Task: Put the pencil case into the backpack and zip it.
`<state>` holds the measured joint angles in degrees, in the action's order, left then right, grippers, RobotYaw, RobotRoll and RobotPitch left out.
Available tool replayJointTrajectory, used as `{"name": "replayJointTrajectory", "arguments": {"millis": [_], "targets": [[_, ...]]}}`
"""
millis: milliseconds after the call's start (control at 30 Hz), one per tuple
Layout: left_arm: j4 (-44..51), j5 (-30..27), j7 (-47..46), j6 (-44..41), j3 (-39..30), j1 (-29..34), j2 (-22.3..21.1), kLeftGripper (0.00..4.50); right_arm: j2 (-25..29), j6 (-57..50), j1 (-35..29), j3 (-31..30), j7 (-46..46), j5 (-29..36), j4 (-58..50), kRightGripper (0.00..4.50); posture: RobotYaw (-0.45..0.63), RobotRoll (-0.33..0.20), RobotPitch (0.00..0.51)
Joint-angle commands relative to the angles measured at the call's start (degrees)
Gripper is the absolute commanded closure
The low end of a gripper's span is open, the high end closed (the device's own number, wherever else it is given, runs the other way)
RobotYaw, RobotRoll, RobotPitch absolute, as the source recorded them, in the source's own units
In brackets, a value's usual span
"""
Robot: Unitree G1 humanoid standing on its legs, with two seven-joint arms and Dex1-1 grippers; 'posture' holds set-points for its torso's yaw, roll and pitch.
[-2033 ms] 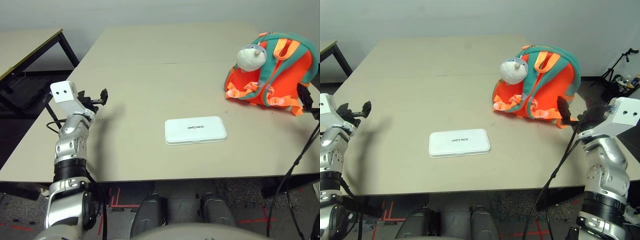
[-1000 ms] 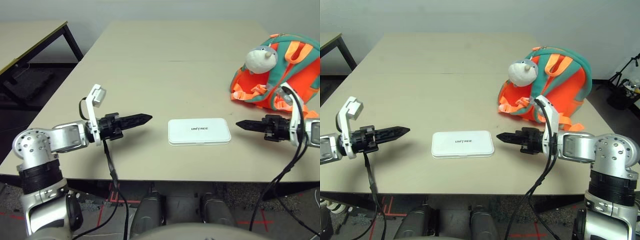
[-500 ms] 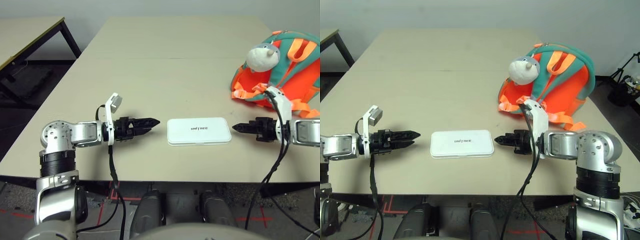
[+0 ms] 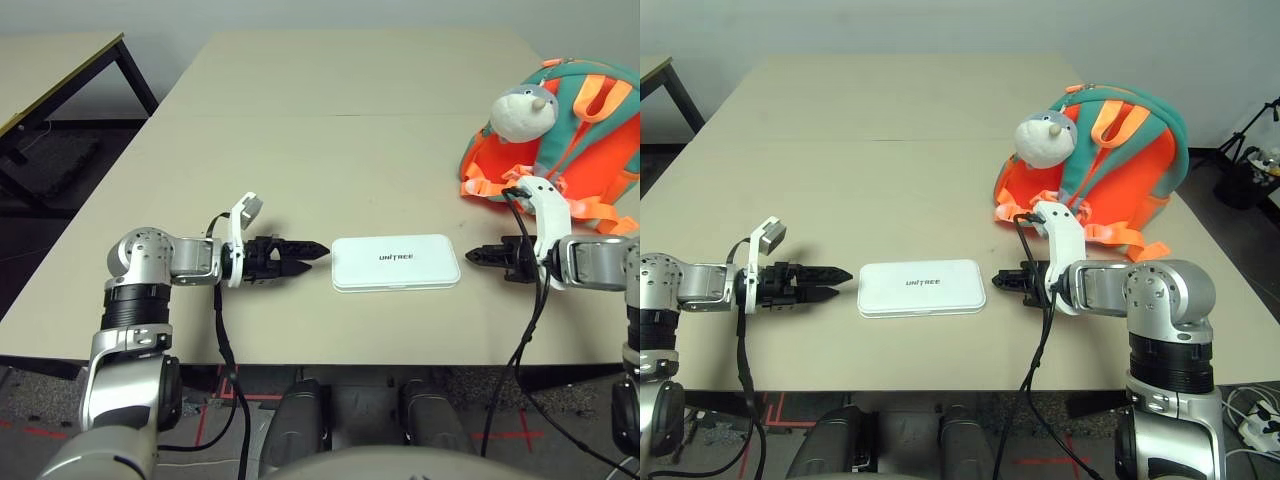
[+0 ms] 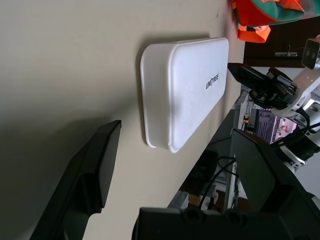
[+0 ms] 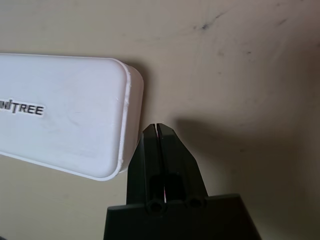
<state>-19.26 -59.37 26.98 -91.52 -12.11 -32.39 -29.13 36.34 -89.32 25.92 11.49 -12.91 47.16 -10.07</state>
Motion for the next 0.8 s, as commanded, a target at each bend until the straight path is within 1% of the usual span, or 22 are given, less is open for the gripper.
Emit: {"name": "replayJointTrajectory", "arguments": {"millis": [33, 200, 367, 800], "targets": [[-1.5, 3.2, 1.9, 0.4, 1.8, -0.2, 0.7, 0.0, -1.2, -0.4, 0.4, -2.3, -1.0, -1.9, -1.0, 4.47, -0.01, 0.0, 0.074], [-3.1, 6.2, 3.7, 1.7, 2.5, -1.2, 1.9, 0.0, -3.2, -0.4, 1.1, -4.3, -2.1, -3.6, -1.7, 4.47, -0.01, 0.0, 0.075], [-3.4, 8.0, 4.9, 1.8, 2.5, -1.7, 2.8, 0.0, -4.9, -0.5, 1.9, -6.1, -3.1, -4.8, -2.2, 4.47, -0.01, 0.0, 0.076], [-3.2, 10.4, 7.9, 0.3, 2.6, -1.7, 3.1, 0.0, -8.6, -0.1, 3.6, -7.3, -4.3, -7.3, -2.6, 4.47, 0.0, 0.0, 0.065]]}}
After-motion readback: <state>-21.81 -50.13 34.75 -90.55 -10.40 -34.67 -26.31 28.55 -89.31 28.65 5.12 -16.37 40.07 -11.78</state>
